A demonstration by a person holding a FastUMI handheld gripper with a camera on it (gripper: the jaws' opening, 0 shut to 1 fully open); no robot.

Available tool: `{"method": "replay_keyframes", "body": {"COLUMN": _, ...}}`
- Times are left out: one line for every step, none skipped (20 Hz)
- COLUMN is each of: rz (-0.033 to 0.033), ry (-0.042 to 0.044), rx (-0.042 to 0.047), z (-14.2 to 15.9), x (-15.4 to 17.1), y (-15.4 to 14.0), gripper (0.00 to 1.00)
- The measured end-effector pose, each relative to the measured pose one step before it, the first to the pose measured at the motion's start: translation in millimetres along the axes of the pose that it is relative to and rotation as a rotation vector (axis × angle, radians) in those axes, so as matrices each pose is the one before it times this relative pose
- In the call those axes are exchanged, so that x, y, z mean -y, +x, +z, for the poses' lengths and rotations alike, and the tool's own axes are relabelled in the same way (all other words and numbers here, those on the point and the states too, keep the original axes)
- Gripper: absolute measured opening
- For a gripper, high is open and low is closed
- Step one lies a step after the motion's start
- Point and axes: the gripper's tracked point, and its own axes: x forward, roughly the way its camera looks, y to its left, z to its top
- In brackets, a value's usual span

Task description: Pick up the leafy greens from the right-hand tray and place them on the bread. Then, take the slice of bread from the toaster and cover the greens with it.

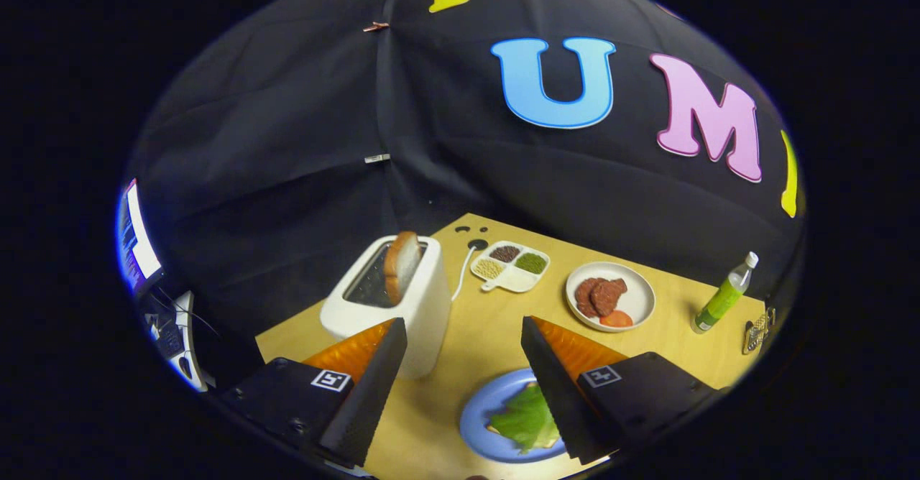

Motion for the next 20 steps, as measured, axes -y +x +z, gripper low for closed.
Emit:
{"method": "replay_keyframes", "body": {"rz": 0.01095, "ry": -0.00190, "rx": 0.00818, "z": 7.86, "x": -9.82, "y": 7.95, "gripper": 1.00}}
{"method": "replay_keyframes", "body": {"rz": 0.00645, "ry": -0.00333, "rx": 0.00134, "z": 6.70, "x": -7.48, "y": 6.31, "gripper": 1.00}}
{"method": "replay_keyframes", "body": {"rz": 0.00740, "ry": -0.00098, "rx": -0.00137, "z": 4.85, "x": -7.89, "y": 7.04, "gripper": 1.00}}
{"method": "replay_keyframes", "body": {"rz": 0.00834, "ry": 0.00070, "rx": -0.00041, "z": 4.00, "x": -8.57, "y": 8.48, "gripper": 1.00}}
{"method": "replay_keyframes", "body": {"rz": 0.00644, "ry": -0.00014, "rx": 0.00569, "z": 3.68, "x": -7.37, "y": 8.10, "gripper": 1.00}}
{"method": "replay_keyframes", "body": {"rz": 0.00381, "ry": -0.00296, "rx": 0.00199, "z": 2.92, "x": -4.83, "y": 6.32, "gripper": 1.00}}
{"method": "replay_keyframes", "body": {"rz": 0.00049, "ry": -0.00416, "rx": -0.00017, "z": 1.03, "x": -3.85, "y": 7.96, "gripper": 1.00}}
{"method": "replay_keyframes", "body": {"rz": 0.00167, "ry": -0.00490, "rx": -0.00437, "z": 0.59, "x": -4.71, "y": 9.52, "gripper": 1.00}}
{"method": "replay_keyframes", "body": {"rz": -0.00084, "ry": -0.00433, "rx": -0.01157, "z": -0.93, "x": -3.84, "y": 9.65, "gripper": 1.00}}
{"method": "replay_keyframes", "body": {"rz": -0.00142, "ry": -0.00260, "rx": -0.00928, "z": -1.23, "x": -3.15, "y": 9.58, "gripper": 1.00}}
{"method": "replay_keyframes", "body": {"rz": -0.00714, "ry": 0.00012, "rx": -0.00620, "z": -1.16, "x": -1.20, "y": 10.86, "gripper": 1.00}}
{"method": "replay_keyframes", "body": {"rz": -0.01203, "ry": 0.00103, "rx": -0.01234, "z": -2.77, "x": 0.93, "y": 10.81, "gripper": 1.00}}
{"method": "replay_keyframes", "body": {"rz": -0.01145, "ry": 0.00475, "rx": -0.01587, "z": -3.85, "x": 0.80, "y": 11.17, "gripper": 1.00}}
{"method": "replay_keyframes", "body": {"rz": -0.00714, "ry": 0.00901, "rx": -0.01593, "z": -2.87, "x": -0.36, "y": 9.57, "gripper": 1.00}}
{"method": "replay_keyframes", "body": {"rz": -0.00768, "ry": 0.00816, "rx": -0.01588, "z": -4.02, "x": 0.73, "y": 8.62, "gripper": 1.00}}
{"method": "replay_keyframes", "body": {"rz": -0.01336, "ry": 0.00969, "rx": -0.01767, "z": -4.55, "x": 2.68, "y": 8.53, "gripper": 1.00}}
{"method": "replay_keyframes", "body": {"rz": -0.01476, "ry": 0.01245, "rx": -0.01464, "z": -3.52, "x": 2.83, "y": 6.56, "gripper": 1.00}}
{"method": "replay_keyframes", "body": {"rz": -0.00760, "ry": 0.01404, "rx": -0.00928, "z": -2.40, "x": 0.84, "y": 4.48, "gripper": 1.00}}
{"method": "replay_keyframes", "body": {"rz": -0.00710, "ry": 0.01105, "rx": -0.00344, "z": -0.57, "x": 0.40, "y": 3.77, "gripper": 1.00}}
{"method": "replay_keyframes", "body": {"rz": -0.00880, "ry": 0.00498, "rx": -0.00082, "z": -0.09, "x": 1.50, "y": 3.71, "gripper": 0.99}}
